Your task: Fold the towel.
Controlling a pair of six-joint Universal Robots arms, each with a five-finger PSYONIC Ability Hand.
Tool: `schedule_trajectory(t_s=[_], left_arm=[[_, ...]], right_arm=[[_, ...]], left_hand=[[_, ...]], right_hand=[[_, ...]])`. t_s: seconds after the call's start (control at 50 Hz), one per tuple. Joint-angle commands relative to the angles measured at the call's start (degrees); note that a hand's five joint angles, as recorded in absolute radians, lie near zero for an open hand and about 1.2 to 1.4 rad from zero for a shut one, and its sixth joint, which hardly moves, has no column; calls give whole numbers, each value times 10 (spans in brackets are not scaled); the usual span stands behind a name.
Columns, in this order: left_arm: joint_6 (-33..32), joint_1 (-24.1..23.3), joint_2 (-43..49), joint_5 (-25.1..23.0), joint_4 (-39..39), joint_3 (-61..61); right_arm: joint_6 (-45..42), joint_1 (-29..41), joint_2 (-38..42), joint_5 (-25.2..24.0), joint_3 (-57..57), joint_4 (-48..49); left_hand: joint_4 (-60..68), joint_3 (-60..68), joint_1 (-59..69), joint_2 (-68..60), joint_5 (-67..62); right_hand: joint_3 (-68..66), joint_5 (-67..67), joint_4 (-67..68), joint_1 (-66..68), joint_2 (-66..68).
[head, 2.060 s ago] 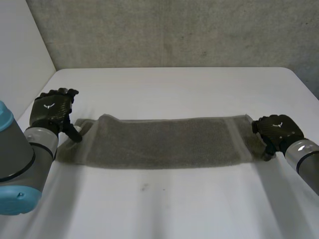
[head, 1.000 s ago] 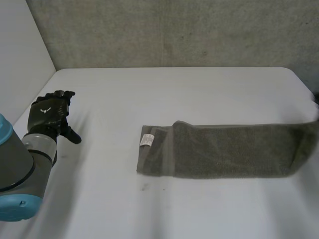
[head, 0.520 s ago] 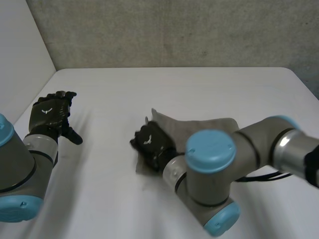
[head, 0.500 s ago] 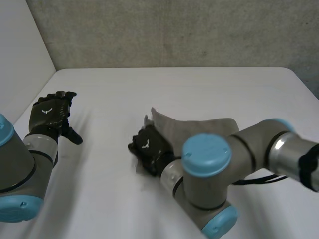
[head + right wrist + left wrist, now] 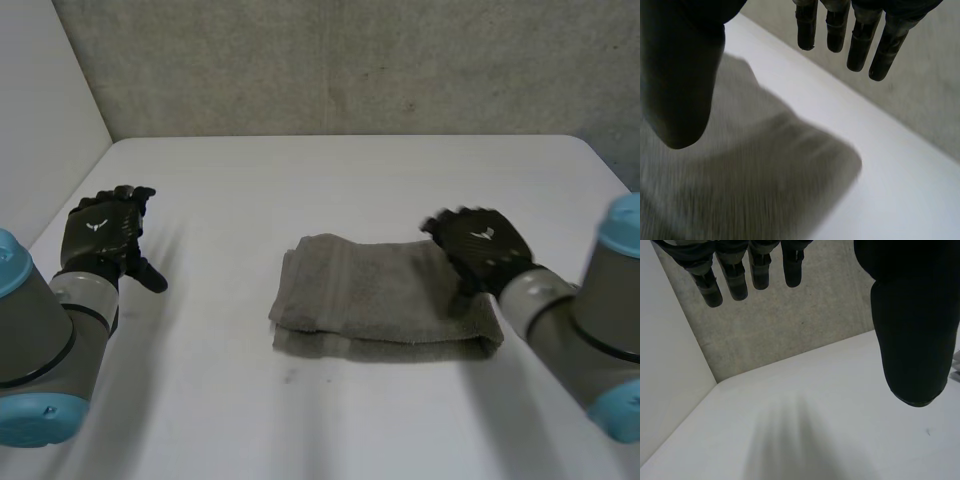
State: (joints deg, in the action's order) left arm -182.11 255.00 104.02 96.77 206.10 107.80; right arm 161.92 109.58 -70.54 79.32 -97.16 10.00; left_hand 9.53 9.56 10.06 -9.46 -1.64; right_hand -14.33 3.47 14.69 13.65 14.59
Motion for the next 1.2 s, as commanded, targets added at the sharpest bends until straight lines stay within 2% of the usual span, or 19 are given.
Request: schedule_trajectory(t_s=[0.02,0.12,0.26,0.38,0.42,0.72,0.76,0.78,0.8,0.82,0.84,0.98,1.08,1.12,1.14,1.18,1.2], left_arm=[[0,0,2,0,0,0],[0,0,2,0,0,0],[0,0,5,0,1,0],[0,0,5,0,1,0],[0,0,5,0,1,0],[-1,0,5,0,25,7],[-1,0,5,0,25,7],[-1,0,5,0,25,7],[-1,0,5,0,25,7],[-1,0,4,0,25,8],[-1,0,4,0,25,8],[-1,1,3,0,24,8],[-1,1,2,0,24,8],[-1,1,1,0,24,8],[-1,1,1,1,24,8],[-1,1,0,0,24,8],[0,1,0,0,24,8]], right_arm=[[-4,-95,-5,-64,-93,19],[-4,-122,3,-90,-123,71],[2,-125,19,-93,-130,105],[4,-125,19,-91,-129,99],[4,-125,15,-86,-131,93],[-2,-124,13,-87,-131,47],[-3,-124,15,-84,-131,49],[-5,-125,17,-83,-130,51],[-5,-128,16,-82,-128,53],[-5,-128,16,-82,-128,53],[-5,-133,11,-79,-127,55],[-25,-147,-9,-46,-103,64],[-64,-82,-13,-36,-48,61],[-85,14,7,-19,9,59],[-85,14,8,-19,9,59],[-111,97,43,11,62,52],[-111,97,44,11,62,52]], left_hand=[[5,4,-1,-5,16],[5,4,-1,-5,16],[5,4,-1,-5,16],[5,4,-1,-5,16],[5,4,-1,-5,16],[5,4,-1,-5,16],[5,4,-1,-5,16],[5,4,-1,-5,16],[5,4,-1,-5,16],[5,4,-1,-5,16],[5,4,-1,-5,16],[5,4,-1,-5,16],[5,4,-1,-5,16],[5,4,-1,-5,16],[5,4,-1,-5,16],[5,4,-1,-5,16],[5,4,-1,-5,16]], right_hand=[[-124,132,120,130,121],[-256,265,253,263,254],[-361,370,358,368,359],[-309,318,305,316,307],[-195,204,191,202,192],[-223,232,220,230,221],[-267,276,263,274,264],[-347,356,343,354,344],[-521,530,517,528,518],[-523,531,519,530,520],[-655,664,652,662,653],[-657,665,653,664,654],[-657,665,653,664,654],[-657,665,653,664,654],[-657,665,653,664,654],[-657,665,653,664,654],[-657,665,653,664,654]])
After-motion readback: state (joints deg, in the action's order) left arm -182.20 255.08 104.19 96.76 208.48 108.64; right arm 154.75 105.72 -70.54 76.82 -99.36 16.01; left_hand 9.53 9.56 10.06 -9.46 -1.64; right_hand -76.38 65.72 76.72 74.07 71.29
